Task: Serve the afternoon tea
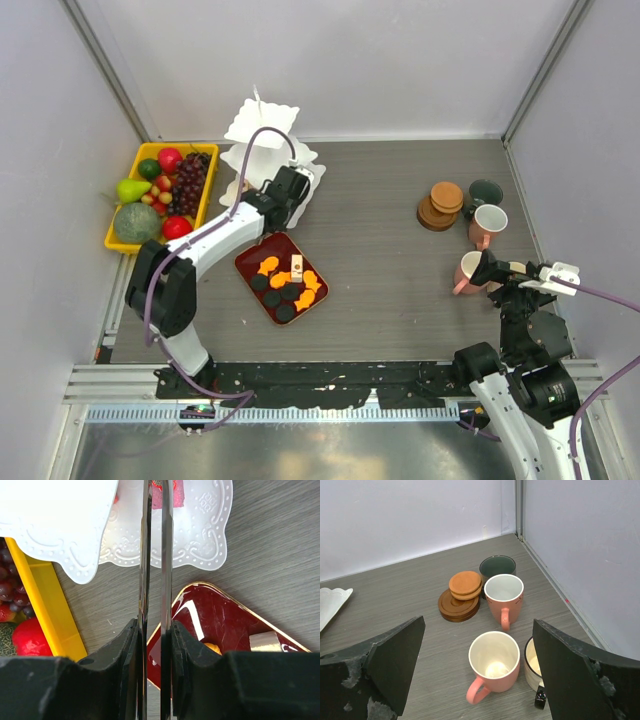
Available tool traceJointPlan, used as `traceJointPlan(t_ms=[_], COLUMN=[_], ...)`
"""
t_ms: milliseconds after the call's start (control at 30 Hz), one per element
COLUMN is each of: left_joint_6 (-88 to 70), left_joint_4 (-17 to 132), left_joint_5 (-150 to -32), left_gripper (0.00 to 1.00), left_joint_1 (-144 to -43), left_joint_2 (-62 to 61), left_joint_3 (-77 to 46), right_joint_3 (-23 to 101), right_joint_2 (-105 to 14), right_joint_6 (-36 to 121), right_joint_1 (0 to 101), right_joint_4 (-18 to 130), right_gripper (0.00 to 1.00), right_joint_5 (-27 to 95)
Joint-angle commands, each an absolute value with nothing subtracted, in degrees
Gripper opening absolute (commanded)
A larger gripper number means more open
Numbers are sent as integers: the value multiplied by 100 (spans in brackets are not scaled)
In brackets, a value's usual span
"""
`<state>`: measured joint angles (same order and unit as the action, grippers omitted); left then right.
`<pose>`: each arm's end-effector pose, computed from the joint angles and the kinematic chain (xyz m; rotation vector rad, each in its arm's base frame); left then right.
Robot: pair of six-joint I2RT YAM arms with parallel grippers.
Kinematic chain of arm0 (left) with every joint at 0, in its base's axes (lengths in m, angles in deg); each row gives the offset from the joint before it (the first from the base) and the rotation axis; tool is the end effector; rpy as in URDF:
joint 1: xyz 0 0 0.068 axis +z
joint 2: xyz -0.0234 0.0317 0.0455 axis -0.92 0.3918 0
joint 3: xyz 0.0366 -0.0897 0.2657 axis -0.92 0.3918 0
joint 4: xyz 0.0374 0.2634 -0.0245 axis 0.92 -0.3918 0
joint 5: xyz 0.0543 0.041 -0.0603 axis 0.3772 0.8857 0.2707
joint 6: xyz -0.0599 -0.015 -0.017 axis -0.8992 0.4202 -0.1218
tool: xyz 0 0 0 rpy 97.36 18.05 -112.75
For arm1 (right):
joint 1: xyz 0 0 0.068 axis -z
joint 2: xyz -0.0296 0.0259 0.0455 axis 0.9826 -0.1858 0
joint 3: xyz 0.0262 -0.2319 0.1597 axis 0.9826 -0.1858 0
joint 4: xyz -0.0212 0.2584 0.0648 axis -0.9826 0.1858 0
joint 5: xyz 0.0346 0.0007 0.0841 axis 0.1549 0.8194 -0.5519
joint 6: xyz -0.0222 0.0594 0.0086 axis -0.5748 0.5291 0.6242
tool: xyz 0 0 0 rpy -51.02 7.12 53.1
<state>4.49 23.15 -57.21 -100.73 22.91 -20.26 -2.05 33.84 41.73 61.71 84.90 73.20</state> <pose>0.3330 -0.1971 0.2526 0.5717 2.3404 0.3092 0.0461 -0.0126 0.3156 0.2879 1.4936 -0.0897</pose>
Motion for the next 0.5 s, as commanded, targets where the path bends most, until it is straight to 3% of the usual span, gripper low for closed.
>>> traceJointPlan(t_ms=[0, 467], left_joint_6=[508, 641], left_joint_4=[2983, 2896], left_joint_5=[-5530, -5539], left_gripper=[31, 31], left_joint_1=[-10112, -10112], left_joint_2=[2090, 2748], left_joint_3=[-1956, -2333], right_joint_3=[-207, -207], right_joint_2=[3332, 3332], right_joint_6=[4101, 4109], right_joint_1=[6137, 6137], right_joint_4=[8212, 8212], right_gripper=[95, 95], right_joint_5=[7362, 7353])
